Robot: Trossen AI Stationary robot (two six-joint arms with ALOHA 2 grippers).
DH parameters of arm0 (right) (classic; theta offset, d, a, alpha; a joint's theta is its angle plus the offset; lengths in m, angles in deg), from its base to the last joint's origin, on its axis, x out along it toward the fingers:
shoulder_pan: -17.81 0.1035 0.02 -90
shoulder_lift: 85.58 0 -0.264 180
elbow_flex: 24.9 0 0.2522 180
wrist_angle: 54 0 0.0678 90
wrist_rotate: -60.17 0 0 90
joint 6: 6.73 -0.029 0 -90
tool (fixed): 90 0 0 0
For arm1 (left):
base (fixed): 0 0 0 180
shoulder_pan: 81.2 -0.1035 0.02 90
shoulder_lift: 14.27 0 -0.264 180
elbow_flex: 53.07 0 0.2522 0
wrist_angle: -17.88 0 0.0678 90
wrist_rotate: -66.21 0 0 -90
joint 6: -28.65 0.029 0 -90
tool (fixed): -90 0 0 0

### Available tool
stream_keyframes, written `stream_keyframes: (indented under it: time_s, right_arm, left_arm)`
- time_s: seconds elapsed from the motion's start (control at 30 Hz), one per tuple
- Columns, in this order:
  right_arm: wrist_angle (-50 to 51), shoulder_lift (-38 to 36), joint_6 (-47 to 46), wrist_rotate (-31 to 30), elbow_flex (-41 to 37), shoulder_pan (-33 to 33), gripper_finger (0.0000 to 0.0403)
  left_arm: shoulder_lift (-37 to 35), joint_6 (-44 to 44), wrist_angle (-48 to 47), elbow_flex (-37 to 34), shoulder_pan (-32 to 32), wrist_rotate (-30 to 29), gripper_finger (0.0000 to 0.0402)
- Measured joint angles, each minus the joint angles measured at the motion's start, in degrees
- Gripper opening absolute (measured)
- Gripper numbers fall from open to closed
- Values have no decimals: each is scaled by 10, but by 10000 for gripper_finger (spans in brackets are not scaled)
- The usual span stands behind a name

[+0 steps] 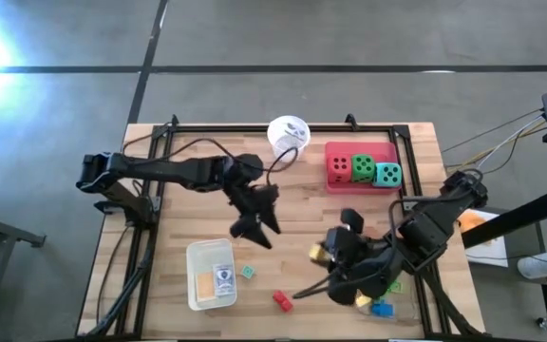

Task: Pick & Place Toys
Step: Put the light yellow game piece into the transparent bin

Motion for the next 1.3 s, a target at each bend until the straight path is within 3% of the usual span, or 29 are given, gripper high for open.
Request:
stream_keyframes:
  time_s: [0.13,0.23,0.33,0.5,0.63,0.87,1.1,1.3]
  right_arm:
    - [25,-1,-55,107,-3,11,129]
    - [73,-1,-120,177,-10,20,129]
    - [128,-2,-188,226,-28,32,129]
    - [179,-23,-287,278,-86,66,129]
    - [181,-75,-400,280,-166,103,129]
    - [127,-200,-591,228,-333,168,129]
    - [103,-295,-724,222,-496,171,129]
    - [51,-326,-814,223,-599,165,129]
  left_arm:
    - [-27,107,-165,0,1,-72,393]
    - [-43,139,-234,0,1,-140,393]
    - [-57,149,-260,0,0,-171,393]
    - [-72,151,-259,0,0,-174,393]
    - [-79,158,-254,0,0,-175,393]
    - [-80,163,-254,0,0,-176,393]
    - [-80,160,-265,0,0,-230,393]
    - [-80,150,-274,0,1,-235,393]
